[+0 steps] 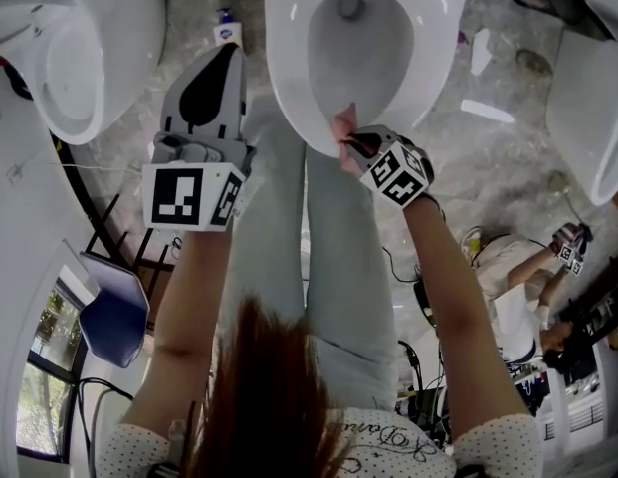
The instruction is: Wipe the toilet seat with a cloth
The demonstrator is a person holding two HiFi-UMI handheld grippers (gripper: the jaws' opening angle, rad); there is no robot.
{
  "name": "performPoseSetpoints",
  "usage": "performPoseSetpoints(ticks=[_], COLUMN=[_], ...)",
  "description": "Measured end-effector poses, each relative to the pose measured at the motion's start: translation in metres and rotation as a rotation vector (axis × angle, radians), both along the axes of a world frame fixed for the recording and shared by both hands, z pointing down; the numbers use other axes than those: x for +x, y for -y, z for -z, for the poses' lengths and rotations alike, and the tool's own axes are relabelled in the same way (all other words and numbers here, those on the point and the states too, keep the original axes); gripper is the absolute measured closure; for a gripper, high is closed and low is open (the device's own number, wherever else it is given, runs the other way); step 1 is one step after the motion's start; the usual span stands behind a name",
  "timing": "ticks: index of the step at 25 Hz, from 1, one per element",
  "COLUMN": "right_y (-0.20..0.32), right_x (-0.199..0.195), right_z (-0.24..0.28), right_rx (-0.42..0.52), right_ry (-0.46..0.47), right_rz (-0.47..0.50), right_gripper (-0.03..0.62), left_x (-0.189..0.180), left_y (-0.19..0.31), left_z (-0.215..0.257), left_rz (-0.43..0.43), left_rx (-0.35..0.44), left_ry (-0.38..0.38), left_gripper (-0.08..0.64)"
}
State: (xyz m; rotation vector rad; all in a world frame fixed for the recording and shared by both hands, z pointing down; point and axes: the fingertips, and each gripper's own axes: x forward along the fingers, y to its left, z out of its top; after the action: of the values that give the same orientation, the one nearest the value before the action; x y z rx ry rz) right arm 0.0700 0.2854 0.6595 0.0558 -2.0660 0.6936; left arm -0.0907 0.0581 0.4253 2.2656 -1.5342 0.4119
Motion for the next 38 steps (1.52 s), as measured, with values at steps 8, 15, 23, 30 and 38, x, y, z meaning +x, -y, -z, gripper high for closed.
performPoseSetpoints(ticks=[8,15,23,30,38], right_y=[0.002,0.003,0.01,0.022,0.038], right_x=[-0.014,-0.037,-0.054,-0.072,-0.084], right_z=[-0.001,0.0,0.001,0.004,0.005], right_rx=[-0.009,-0.033,-0.025,-0.017,-0.006], right_ry=[0.018,0.037,0.049,0.066,0.027], right_rz=[-0.006,-0.064,-0.096,-0.155,-0.277], right_gripper=[0.537,0.535,0.534,0.535,0.537], left_x=[-0.016,-0.021,-0.02,-0.023,-0.027], left_y=[-0.002,-0.001,0.002,0.005,0.01], left_z=[0.002,0.005,0.003,0.001,-0.001], left_rz=[0.014,0.019,0.013,0.011,0.012], left_rx=[0.003,0.005,0.004,-0.002,-0.006], left_ry=[0.032,0.028,0.025,0.019,0.007], left_gripper=[0.555,0.555,0.555,0.555,0.555])
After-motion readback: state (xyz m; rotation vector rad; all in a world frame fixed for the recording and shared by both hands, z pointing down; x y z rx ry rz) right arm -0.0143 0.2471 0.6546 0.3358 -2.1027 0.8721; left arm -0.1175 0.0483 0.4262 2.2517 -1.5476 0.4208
